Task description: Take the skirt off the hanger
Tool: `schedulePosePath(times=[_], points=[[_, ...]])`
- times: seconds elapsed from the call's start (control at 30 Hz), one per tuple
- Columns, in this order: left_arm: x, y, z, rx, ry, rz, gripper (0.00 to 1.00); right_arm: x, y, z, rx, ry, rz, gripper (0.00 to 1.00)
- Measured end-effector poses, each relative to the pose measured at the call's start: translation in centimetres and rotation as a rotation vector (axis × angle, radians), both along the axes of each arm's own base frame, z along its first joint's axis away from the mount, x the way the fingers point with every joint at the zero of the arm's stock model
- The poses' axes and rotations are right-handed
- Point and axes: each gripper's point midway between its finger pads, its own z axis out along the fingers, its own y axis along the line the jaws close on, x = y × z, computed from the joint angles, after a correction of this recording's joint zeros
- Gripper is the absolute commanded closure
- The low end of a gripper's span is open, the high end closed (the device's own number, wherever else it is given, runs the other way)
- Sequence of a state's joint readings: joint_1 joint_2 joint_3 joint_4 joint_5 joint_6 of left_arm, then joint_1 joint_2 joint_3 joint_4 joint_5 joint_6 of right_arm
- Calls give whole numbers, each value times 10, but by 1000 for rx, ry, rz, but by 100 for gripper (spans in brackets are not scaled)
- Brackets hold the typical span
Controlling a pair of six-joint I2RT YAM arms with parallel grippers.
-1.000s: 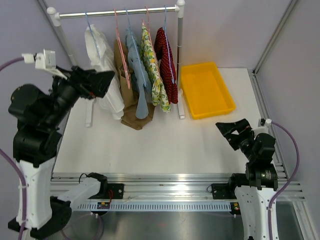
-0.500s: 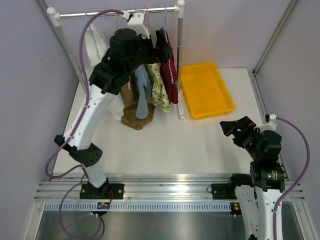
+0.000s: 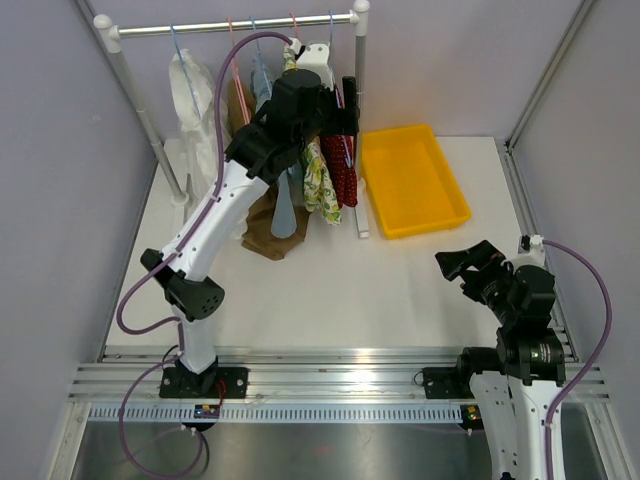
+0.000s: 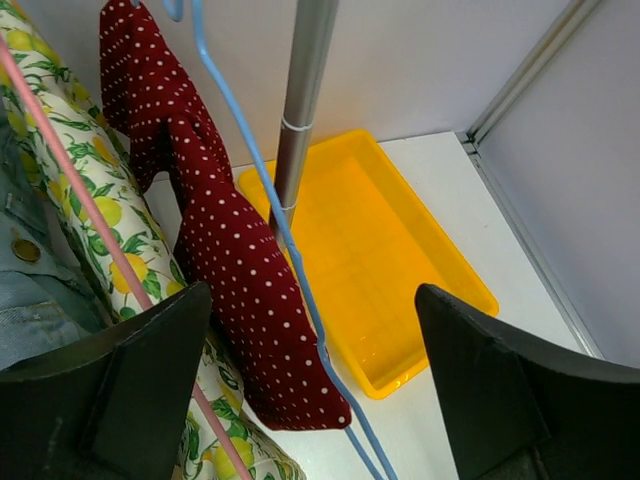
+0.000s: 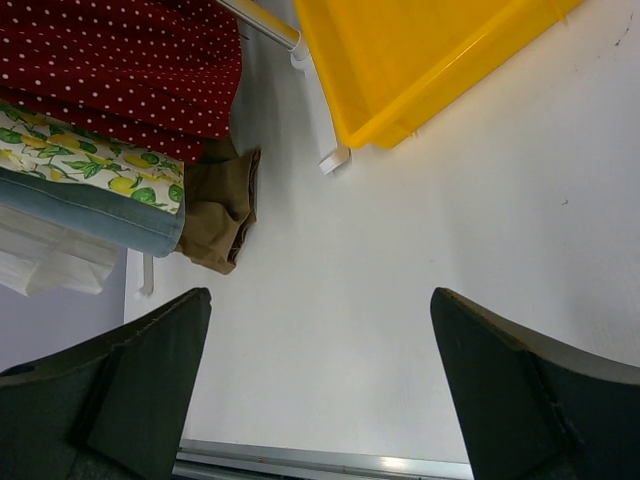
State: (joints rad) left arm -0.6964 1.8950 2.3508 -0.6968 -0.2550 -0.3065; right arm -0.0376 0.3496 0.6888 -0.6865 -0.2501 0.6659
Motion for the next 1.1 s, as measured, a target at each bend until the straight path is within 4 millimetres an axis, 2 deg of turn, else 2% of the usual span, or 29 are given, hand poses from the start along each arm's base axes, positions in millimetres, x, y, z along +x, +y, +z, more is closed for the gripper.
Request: schedulePosePath(times=[0.03, 0.07, 0.17, 0.27, 0.33, 0.37, 0.4, 0.53, 0.7, 0.8, 0.9, 1.0, 1.1], points=[[2, 1, 1, 0, -5, 10, 20, 0, 0, 0, -2, 0, -1, 1], [4, 2, 1, 2, -10, 19, 34, 0, 0, -1, -5, 0, 0, 1], [11, 2, -5, 11, -10, 38, 54, -1, 0, -3, -7, 0, 3, 0], [20, -4, -20, 37, 3, 42, 57, -1, 0, -3, -9, 1, 3, 0], [26, -9, -33, 52, 23, 43, 74, -1, 0, -3, -12, 0, 3, 1], [29, -11, -41, 63, 34, 42, 85, -1, 0, -3, -12, 0, 4, 1], [32, -14, -48, 69, 45, 43, 100, -1, 0, -3, -12, 0, 4, 1], [38, -13, -61, 92, 63, 60, 100, -1, 0, -3, -14, -2, 4, 1], [33, -10, -51, 91, 54, 56, 100, 3, 5, 3, -23, -31, 47, 1], [23, -3, -40, 92, 49, 54, 100, 12, 14, 11, -16, -10, 113, 3], [7, 5, -21, 87, 33, 51, 100, 37, 22, 36, -13, 14, 177, 3], [-13, 16, 8, 59, -10, 56, 100, 70, 32, 73, -34, -11, 231, 3], [-34, 29, 42, 12, -64, 60, 100, 89, 68, 111, -75, -67, 351, 2]])
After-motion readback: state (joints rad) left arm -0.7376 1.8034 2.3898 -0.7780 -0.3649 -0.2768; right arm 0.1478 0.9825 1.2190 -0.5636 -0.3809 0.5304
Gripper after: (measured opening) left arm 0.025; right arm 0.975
